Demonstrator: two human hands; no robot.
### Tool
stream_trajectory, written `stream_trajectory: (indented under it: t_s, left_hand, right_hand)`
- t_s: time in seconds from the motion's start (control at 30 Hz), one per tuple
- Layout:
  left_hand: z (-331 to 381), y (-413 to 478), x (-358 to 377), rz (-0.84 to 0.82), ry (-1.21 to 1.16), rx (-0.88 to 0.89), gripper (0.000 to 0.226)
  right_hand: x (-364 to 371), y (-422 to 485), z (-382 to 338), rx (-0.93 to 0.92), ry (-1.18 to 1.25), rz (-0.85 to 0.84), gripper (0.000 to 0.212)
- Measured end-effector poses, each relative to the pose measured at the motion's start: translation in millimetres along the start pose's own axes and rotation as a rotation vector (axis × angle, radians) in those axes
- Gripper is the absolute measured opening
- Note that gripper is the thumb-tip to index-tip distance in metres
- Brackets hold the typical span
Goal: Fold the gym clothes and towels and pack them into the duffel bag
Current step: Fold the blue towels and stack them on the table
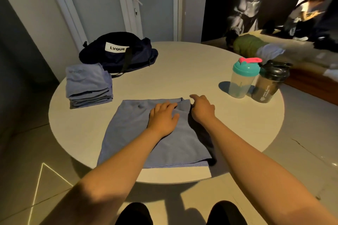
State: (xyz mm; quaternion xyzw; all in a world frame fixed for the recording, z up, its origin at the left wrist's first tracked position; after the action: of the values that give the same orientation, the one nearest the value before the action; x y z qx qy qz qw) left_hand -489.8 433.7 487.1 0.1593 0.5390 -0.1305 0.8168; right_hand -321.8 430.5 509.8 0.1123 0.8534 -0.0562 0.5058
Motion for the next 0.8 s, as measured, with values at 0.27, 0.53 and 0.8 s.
stream_trajectory:
  t_s: [0.27, 0.53, 0.8]
  left_hand:
    - [-9, 2, 13, -0.036, 0.104, -0.035, 0.059]
    - [-5, -1, 12, -0.094, 0.093, 0.001, 0.057]
    - [-3, -1, 11, -0.126, 0.143, -0.050, 0.061]
  right_hand:
    - [23, 28, -14, -0.125, -0.188, -0.213, 0.034]
    - [-10, 46, 21, 0.063, 0.003, 0.170, 0.026]
    - [10, 6, 2, -0.046, -0.038, 0.248, 0.031]
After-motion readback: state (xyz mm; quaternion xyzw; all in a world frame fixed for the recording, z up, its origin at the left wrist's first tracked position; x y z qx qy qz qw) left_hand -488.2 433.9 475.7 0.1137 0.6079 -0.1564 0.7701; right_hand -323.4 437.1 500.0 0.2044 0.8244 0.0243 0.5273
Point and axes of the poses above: each hand's wrist, its own y-axis towards the middle knuckle, its own x-axis out of the palm, z = x × y, the point moved 3 cm from there along y, towards the middle knuckle, and after that the axes turned 3 degrees about x, right-handed, at the moved point
